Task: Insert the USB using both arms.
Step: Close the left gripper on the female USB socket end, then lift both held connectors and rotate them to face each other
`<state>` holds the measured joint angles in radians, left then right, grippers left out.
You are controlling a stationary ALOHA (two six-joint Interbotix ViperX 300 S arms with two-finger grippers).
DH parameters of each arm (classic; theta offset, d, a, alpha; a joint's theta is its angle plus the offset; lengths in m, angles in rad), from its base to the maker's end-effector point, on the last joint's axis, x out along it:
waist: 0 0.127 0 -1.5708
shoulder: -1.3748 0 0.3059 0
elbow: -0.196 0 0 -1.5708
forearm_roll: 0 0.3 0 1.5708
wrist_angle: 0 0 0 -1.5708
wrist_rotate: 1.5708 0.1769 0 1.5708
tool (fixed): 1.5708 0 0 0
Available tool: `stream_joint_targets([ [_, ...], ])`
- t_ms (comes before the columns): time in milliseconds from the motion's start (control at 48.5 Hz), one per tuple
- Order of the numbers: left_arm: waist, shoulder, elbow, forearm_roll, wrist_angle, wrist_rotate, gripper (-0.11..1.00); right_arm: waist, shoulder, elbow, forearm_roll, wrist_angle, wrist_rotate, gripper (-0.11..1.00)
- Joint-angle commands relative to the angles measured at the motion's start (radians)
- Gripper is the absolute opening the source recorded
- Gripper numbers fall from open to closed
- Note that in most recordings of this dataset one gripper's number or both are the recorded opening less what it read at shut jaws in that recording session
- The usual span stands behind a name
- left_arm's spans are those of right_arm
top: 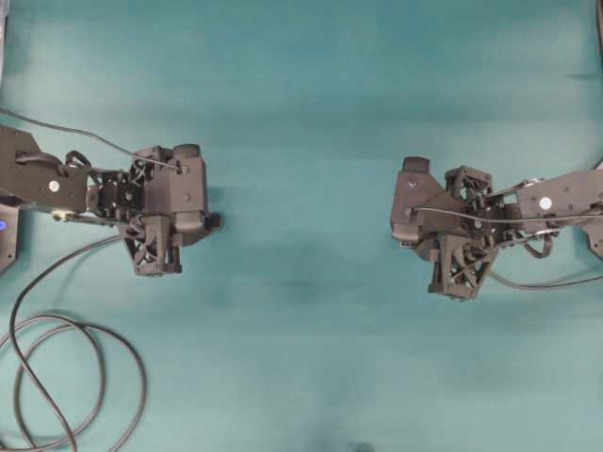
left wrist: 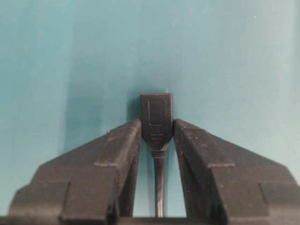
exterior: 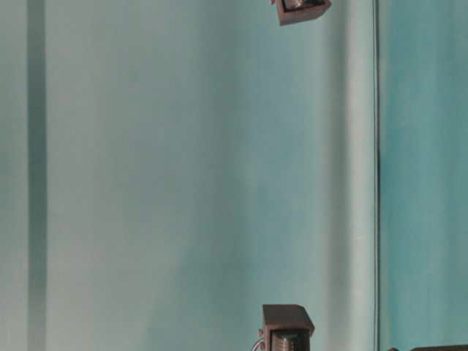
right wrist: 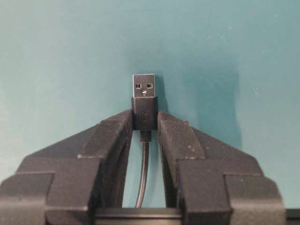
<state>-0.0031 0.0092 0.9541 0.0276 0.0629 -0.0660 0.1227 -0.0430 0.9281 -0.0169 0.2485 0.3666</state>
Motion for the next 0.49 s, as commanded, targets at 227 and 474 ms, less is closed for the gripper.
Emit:
stream_joint_targets([
  [227, -0.021, -0.005, 0.012, 0.002, -0.014, 0.008, 0.24, 0.018, -0.008, -0.017, 0.003, -0.005, 0.0, 0.21],
  [474, -0.031, -0.018, 0.002, 0.002, 0.0, 0.006, 0.24, 0.023, -0.018, -0.029, 0.002, -0.003, -0.006, 0.21],
])
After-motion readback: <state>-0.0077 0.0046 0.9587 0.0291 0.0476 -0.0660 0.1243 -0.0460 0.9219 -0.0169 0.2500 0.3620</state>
